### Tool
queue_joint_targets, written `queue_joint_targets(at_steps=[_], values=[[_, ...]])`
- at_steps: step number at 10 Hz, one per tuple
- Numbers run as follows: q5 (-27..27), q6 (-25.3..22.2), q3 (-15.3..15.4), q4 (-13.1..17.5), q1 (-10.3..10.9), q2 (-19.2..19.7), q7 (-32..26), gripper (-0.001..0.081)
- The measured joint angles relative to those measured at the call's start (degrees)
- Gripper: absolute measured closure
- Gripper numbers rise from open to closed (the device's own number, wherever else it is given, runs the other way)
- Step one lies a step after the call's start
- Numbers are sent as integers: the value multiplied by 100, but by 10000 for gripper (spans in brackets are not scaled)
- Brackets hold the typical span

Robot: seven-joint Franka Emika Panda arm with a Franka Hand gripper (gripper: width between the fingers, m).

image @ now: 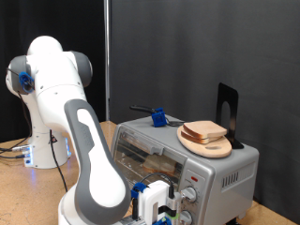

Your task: Make a piece of toast with the oven

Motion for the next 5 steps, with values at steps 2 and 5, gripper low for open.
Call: queue_joint_targets(at_steps=[2,5], values=[[99,139,52,-4,41,0,-10,383],[178,322,59,15,57,35,28,719]])
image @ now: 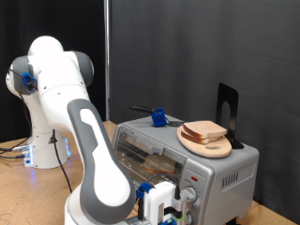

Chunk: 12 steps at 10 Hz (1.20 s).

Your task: Make a piece of toast with the oven

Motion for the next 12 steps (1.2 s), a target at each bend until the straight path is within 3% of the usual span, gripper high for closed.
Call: queue_joint_targets(at_steps=[1,2,5,10,12], values=[[0,20,0,3,0,14,39,719],[0,30,0,3,1,21,76,788],[12,47,3,-1,1,24,-172,800],[492,93,57,-256,-58,-13,-2169,806],[661,85,96,-379,-103,-37,-2663,806]])
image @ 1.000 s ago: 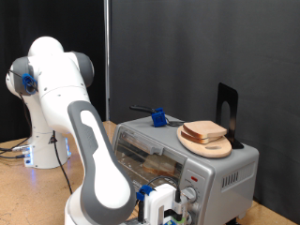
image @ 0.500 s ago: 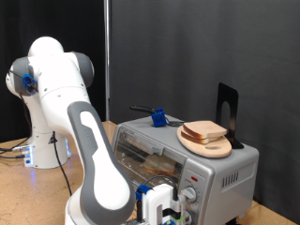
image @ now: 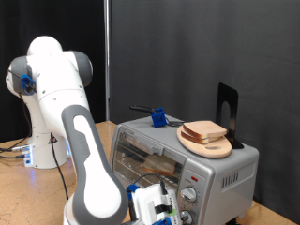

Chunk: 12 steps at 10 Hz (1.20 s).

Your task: Make a piece of toast with the oven

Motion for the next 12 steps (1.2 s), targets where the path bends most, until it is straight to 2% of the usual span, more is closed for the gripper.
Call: queue_joint_targets(at_steps=[6,12], values=[[20,-94,27,-8,-37,11,-847,806],[21,-358,83,172,-98,170,-1583,806]])
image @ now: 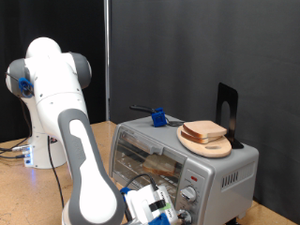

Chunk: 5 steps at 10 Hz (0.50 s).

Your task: Make a piece of toast with the oven

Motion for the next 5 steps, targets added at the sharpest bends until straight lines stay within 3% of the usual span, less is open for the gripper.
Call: queue_joint_targets(at_steps=[5], values=[[0,-268,22,217,-27,168,-389,806]])
